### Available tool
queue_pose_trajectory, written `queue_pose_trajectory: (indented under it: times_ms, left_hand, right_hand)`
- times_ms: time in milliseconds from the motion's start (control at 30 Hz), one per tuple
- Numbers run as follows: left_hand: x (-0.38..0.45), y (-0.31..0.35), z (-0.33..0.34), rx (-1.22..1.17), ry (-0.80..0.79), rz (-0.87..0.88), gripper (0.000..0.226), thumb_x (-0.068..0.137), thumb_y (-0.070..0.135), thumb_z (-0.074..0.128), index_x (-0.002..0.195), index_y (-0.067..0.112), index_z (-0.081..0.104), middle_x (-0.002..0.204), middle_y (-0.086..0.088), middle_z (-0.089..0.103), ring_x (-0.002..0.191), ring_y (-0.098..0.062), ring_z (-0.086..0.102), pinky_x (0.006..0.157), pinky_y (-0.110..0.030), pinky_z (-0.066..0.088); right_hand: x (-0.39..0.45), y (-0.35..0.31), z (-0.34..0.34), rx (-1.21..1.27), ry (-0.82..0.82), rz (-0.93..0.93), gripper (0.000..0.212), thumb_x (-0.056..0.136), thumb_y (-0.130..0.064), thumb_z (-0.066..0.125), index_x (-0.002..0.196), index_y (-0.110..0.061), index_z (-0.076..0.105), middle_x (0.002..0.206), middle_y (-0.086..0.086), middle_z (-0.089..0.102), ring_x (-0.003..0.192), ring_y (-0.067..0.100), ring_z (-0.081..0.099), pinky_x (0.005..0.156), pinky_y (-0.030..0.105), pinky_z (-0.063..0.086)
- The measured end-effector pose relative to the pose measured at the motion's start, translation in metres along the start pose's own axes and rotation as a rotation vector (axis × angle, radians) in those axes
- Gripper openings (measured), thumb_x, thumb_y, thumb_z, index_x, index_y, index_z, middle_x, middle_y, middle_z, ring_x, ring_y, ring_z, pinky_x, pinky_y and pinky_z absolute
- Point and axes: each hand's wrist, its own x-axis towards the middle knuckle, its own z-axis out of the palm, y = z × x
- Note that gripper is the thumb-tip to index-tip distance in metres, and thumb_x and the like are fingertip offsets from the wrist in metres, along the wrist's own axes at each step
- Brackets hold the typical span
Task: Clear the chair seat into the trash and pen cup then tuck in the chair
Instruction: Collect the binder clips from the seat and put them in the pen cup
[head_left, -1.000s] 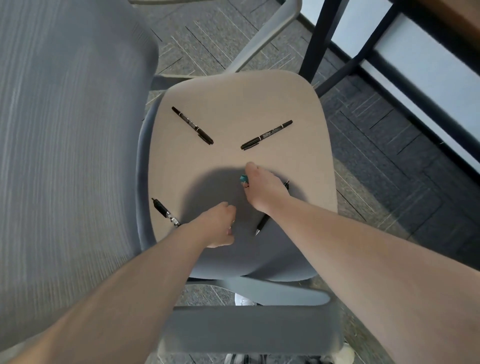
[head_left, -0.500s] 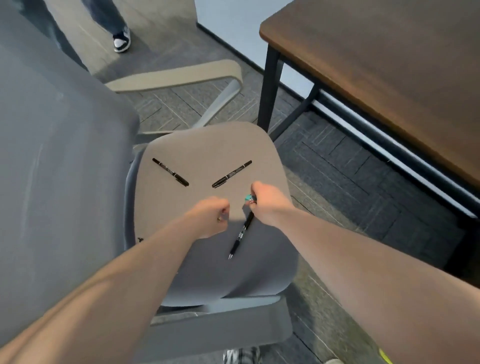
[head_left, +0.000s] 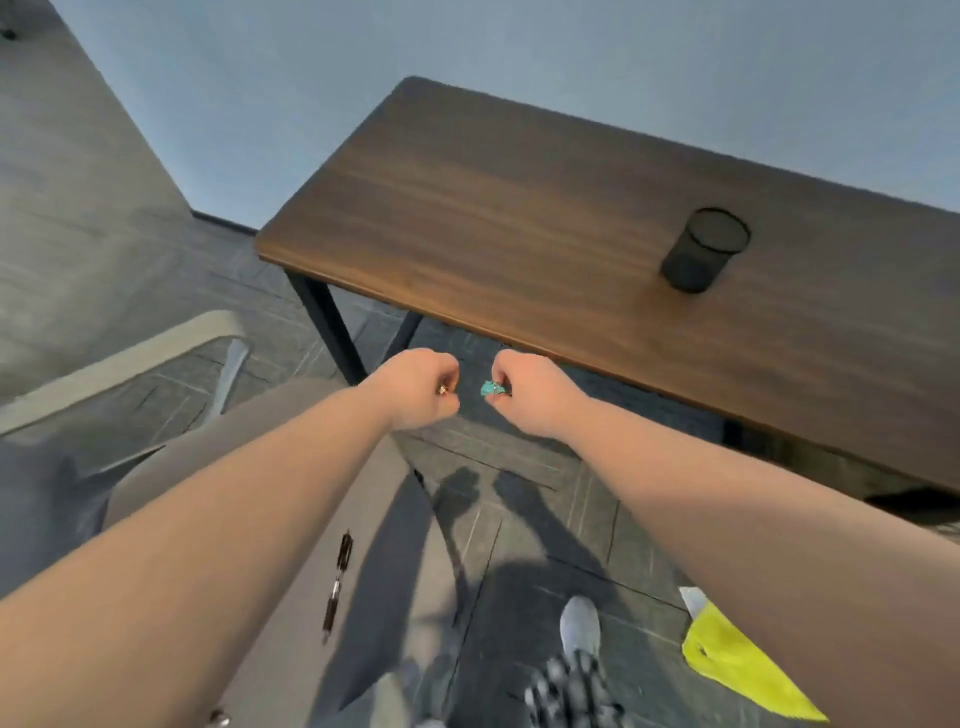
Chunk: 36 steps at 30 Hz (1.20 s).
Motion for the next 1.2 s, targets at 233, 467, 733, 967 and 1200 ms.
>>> queue_pose_trajectory:
  times_ms: [233, 467, 733, 967, 1200]
  left_hand:
    - [0.089, 0.118, -0.039, 0.075, 0.057, 0.124, 0.012, 0.086, 0.025, 0.057, 0.083, 0.014, 0.053, 0.09, -0.008, 0.061, 0.092, -0.029, 0.058, 0.077, -0.031, 0.042]
    - [0.176, 0.225, -0.053, -0.047, 0.085, 0.147, 0.009, 0.088, 0.023, 0.055, 0.088, 0.014, 0.055, 0.092, -0.006, 0.06, 0.066, -0.018, 0.053, 0.072, -0.031, 0.047]
    - [0.266, 0.274, -0.05, -0.139, 0.125, 0.013, 0.011, 0.082, 0.018, 0.054, 0.091, 0.011, 0.056, 0.094, -0.008, 0.066, 0.071, -0.028, 0.07, 0.076, -0.034, 0.055]
    - [0.314, 0.285, -0.041, -0.305, 0.113, -0.099, 0.005, 0.083, 0.011, 0.055, 0.087, 0.013, 0.053, 0.087, -0.004, 0.058, 0.074, -0.027, 0.072, 0.07, -0.034, 0.055]
    - [0.336, 0.291, -0.032, -0.362, 0.02, -0.167, 0.009, 0.085, 0.01, 0.052, 0.094, 0.009, 0.052, 0.093, -0.008, 0.057, 0.078, -0.032, 0.07, 0.071, -0.035, 0.058]
  right_hand:
    - [-0.014, 0.092, -0.112, 0.077, 0.189, 0.125, 0.015, 0.092, -0.023, 0.059, 0.101, -0.013, 0.053, 0.106, 0.008, 0.064, 0.09, 0.024, 0.058, 0.075, 0.032, 0.047]
    - [-0.006, 0.193, -0.194, 0.114, 0.31, 0.24, 0.016, 0.091, -0.023, 0.061, 0.101, -0.013, 0.053, 0.098, 0.002, 0.057, 0.086, 0.019, 0.053, 0.066, 0.022, 0.039]
    - [0.046, 0.268, -0.242, 0.036, 0.286, 0.232, 0.024, 0.089, -0.021, 0.062, 0.109, -0.009, 0.057, 0.111, 0.008, 0.061, 0.09, 0.019, 0.05, 0.074, 0.029, 0.04]
    - [0.084, 0.296, -0.256, -0.068, 0.171, 0.18, 0.025, 0.086, -0.018, 0.065, 0.107, -0.006, 0.059, 0.108, 0.009, 0.062, 0.087, 0.021, 0.048, 0.072, 0.03, 0.038]
    - [0.107, 0.306, -0.249, -0.118, 0.039, 0.161, 0.012, 0.082, -0.013, 0.065, 0.091, -0.012, 0.057, 0.09, 0.004, 0.056, 0.084, 0.023, 0.051, 0.068, 0.027, 0.038]
